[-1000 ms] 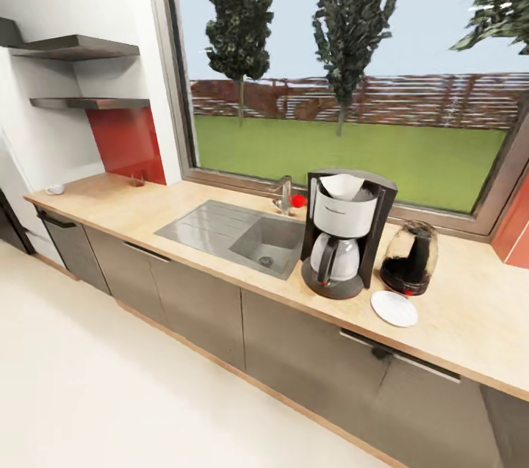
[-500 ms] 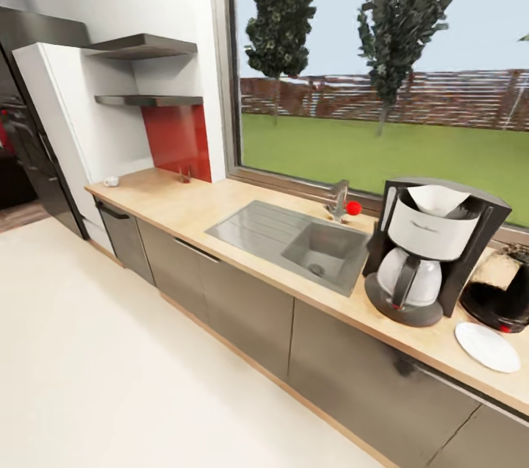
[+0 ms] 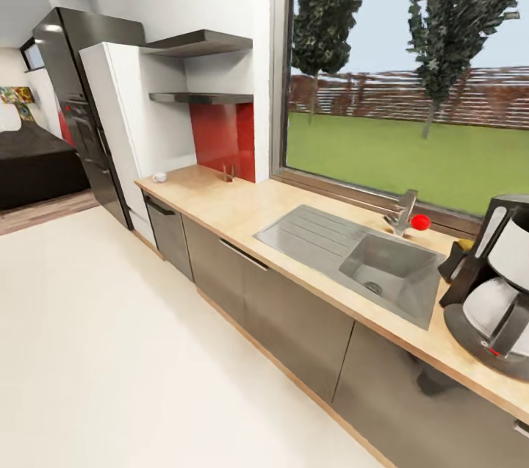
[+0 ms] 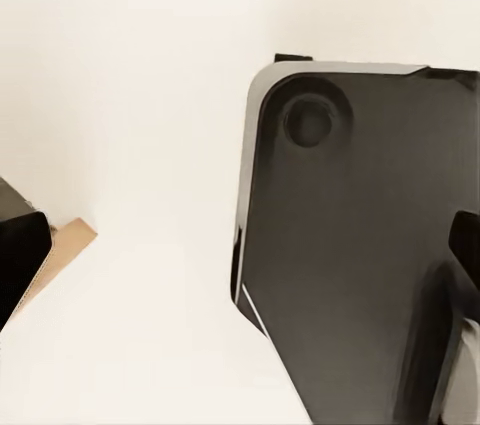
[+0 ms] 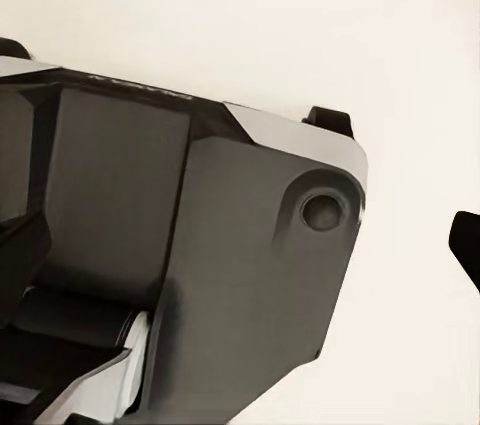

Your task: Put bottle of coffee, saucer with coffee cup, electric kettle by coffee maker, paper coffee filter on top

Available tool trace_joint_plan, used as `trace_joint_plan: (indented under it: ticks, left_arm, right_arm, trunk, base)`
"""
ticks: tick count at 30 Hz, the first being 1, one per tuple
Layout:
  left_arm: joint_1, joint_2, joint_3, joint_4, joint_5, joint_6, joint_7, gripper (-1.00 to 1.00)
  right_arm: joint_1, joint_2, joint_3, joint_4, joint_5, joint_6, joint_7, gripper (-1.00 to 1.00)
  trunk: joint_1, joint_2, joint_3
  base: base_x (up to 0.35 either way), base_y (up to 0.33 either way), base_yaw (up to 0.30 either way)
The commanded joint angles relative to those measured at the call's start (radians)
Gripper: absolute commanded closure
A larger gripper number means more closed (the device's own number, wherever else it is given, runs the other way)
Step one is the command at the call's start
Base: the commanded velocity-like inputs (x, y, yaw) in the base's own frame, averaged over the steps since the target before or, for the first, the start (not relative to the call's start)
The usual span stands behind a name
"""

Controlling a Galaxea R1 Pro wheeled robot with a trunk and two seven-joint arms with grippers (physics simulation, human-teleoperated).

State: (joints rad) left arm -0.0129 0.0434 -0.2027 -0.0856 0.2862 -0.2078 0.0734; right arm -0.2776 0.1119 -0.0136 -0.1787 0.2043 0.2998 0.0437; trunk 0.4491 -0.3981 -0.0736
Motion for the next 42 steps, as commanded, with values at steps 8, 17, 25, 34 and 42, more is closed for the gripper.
trace_joint_plan:
  ticks: [8,17,25,34,42]
  left_arm:
    - [-0.002,-0.006,-0.009,0.000,0.006,-0.004,0.003,-1.00]
    - [-0.002,-0.008,-0.009,0.000,0.005,-0.004,0.003,-1.00]
    - [-0.001,-0.008,-0.009,0.000,0.006,-0.004,0.003,-1.00]
    - [-0.001,-0.008,-0.009,0.000,0.007,-0.003,0.003,-1.00]
    - [-0.001,-0.008,-0.009,0.001,0.005,-0.004,0.003,-1.00]
  right_arm:
    - [0.000,0.000,-0.002,0.001,0.010,0.007,0.004,-1.00]
    - [0.000,0.000,-0.002,0.001,0.010,0.007,0.005,-1.00]
    - [0.000,0.000,-0.002,0.001,0.010,0.007,0.004,-1.00]
    - [0.000,0.000,-0.002,0.001,0.010,0.007,0.005,-1.00]
    - [0.000,0.000,-0.002,0.001,0.010,0.007,0.005,-1.00]
  trunk:
    - [0.001,-0.002,-0.007]
    - [0.001,-0.002,-0.014]
    - [0.001,-0.002,-0.022]
    - [0.001,-0.002,-0.031]
    - [0.001,-0.002,-0.040]
  base:
    - [0.229,0.249,0.271]
    - [0.233,0.245,0.258]
    - [0.233,0.244,0.230]
    - [0.236,0.244,0.226]
    - [0.307,0.134,0.225]
